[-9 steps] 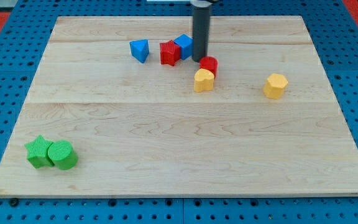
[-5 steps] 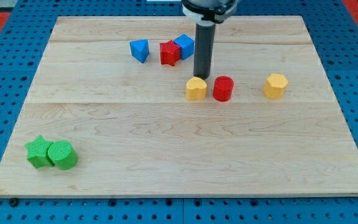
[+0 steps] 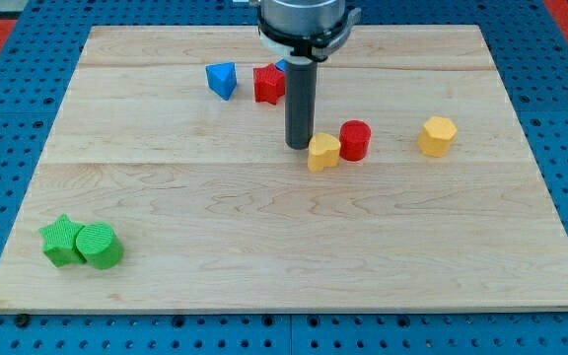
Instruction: Place the yellow heart bottom of the red circle
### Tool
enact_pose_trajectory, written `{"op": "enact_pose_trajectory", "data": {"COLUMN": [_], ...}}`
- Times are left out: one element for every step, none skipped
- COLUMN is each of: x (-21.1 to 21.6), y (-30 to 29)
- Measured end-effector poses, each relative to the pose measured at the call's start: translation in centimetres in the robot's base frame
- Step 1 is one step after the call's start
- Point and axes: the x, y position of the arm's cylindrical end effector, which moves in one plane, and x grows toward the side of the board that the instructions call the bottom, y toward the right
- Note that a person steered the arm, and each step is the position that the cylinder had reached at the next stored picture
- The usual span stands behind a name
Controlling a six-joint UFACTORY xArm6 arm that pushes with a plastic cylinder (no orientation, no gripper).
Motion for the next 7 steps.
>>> {"op": "enact_pose_trajectory", "data": {"x": [2.5, 3.9, 4.0, 3.8, 3.7, 3.6, 3.0], "y": [-0.8, -0.5, 3.7, 7.5, 8.3, 8.2, 5.7]}}
